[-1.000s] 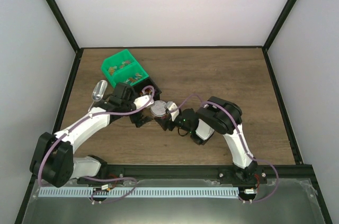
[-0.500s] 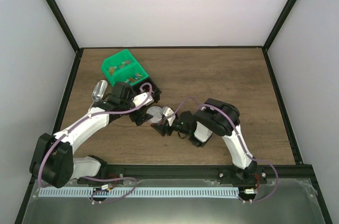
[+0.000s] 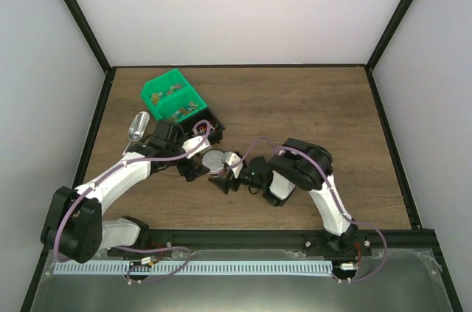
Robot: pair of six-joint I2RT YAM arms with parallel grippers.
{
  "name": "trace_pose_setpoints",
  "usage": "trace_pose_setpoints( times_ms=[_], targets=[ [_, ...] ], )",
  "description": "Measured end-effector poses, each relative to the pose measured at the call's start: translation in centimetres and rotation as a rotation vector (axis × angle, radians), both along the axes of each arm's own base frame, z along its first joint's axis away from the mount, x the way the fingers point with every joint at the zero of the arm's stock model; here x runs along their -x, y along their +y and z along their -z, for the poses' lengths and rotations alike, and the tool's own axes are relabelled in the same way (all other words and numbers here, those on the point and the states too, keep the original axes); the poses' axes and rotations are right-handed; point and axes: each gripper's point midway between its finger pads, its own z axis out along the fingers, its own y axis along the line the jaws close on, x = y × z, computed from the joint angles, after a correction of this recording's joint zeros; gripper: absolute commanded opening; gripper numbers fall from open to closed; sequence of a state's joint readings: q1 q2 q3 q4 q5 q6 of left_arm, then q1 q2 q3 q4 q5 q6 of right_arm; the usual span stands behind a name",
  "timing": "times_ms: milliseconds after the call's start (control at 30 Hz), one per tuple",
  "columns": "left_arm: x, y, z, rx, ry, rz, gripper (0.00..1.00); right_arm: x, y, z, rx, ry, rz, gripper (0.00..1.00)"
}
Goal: Pack the candies
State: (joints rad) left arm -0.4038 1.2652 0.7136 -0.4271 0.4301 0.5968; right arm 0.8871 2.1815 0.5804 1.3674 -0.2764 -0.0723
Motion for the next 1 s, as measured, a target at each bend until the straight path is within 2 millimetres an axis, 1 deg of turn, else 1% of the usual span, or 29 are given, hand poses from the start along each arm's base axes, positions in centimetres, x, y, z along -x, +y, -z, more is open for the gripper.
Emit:
trace_pose_setpoints(
  times_ms=[233,333,467,633,833,1000],
  targets=[
    [0.1,-0.7,0.8,0.003,0.027,0.003,1.00,0.4,0.3,0.0,-0.002,-0.001,-0.019,0.90],
    [0.3,-1.4,0.8,0.009,0.030,0.013,1.00,0.5,0.3,-0.1,-0.003,0.000,-0.024,0.87],
    [0.7,-2.2,0.8,0.018,0.033,0.031,1.00,0.6,0.3,-0.1,-0.004,0.001,-0.027,0.86],
    [1.2,-2.9,1.4,0.017,0.046,0.046,0.99,0.6,0.4,-0.1,-0.005,0.003,-0.030,0.85],
    [0.9,-3.3,1.9,0.018,0.056,0.030,0.95,0.7,0.4,-0.1,-0.006,0.006,-0.032,0.83],
    [0.6,-3.5,2.3,0.012,0.057,0.018,0.94,0.8,0.5,-0.1,-0.008,0.008,-0.035,0.82]
  ],
)
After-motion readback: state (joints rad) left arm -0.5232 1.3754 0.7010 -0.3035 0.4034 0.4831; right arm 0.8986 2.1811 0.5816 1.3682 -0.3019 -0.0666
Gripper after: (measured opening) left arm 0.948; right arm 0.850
